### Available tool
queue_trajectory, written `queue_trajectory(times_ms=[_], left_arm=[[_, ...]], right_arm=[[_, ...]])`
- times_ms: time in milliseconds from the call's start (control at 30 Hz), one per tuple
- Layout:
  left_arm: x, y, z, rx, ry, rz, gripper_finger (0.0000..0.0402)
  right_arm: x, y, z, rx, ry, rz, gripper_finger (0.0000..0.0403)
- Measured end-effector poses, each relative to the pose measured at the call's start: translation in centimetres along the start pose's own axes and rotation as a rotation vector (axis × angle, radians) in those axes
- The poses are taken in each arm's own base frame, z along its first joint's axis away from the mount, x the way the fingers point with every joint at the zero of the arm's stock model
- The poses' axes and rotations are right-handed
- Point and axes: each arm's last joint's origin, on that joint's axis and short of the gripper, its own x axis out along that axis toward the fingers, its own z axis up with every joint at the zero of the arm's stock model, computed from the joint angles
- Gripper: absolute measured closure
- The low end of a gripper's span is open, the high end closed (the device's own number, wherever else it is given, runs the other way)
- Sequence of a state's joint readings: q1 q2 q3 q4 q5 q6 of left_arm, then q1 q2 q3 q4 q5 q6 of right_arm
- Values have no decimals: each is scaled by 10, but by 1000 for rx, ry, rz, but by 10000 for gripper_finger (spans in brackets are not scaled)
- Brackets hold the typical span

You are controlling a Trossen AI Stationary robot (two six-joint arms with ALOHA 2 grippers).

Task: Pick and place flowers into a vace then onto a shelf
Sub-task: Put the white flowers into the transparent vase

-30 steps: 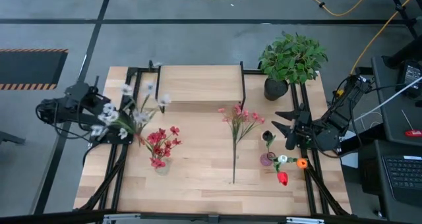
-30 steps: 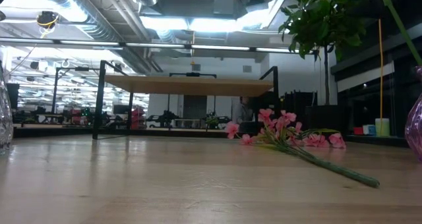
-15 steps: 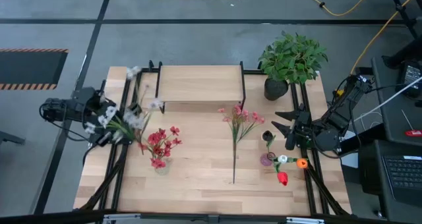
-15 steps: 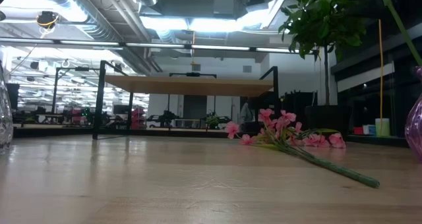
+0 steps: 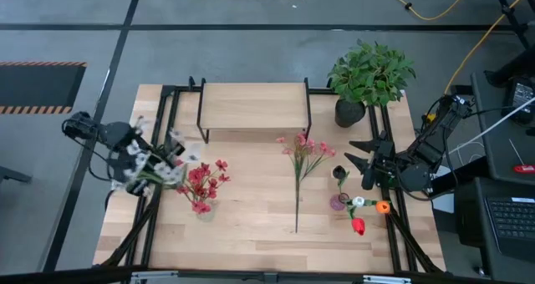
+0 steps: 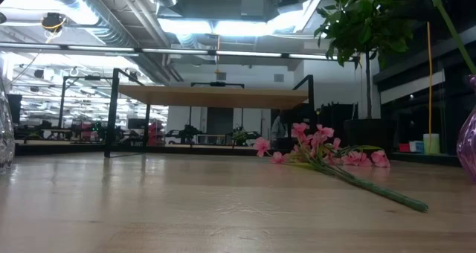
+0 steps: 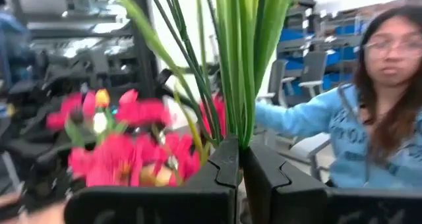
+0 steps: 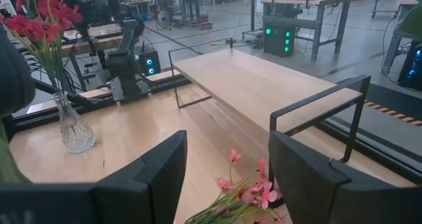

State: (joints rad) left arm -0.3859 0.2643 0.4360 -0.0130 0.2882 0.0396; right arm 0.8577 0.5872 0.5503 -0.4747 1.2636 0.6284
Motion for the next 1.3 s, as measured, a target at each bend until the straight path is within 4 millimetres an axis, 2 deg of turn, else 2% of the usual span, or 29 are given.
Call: queue_trajectory(times_ms=[167,467,900,1300], left_arm=[[4,-4,-10,-5,-25,19,398],[6,-11,-9,4,-42,-4,398],[24,-17,-21,47,70,27,398],[27,-18,-23,46,92,46,398]], right_arm=[[0,0,0,5,-1,1,186],[0,0,0,28,-2,0,186],[0,0,0,25,-2,-1,186],[0,0,0,27,-1,0,186]])
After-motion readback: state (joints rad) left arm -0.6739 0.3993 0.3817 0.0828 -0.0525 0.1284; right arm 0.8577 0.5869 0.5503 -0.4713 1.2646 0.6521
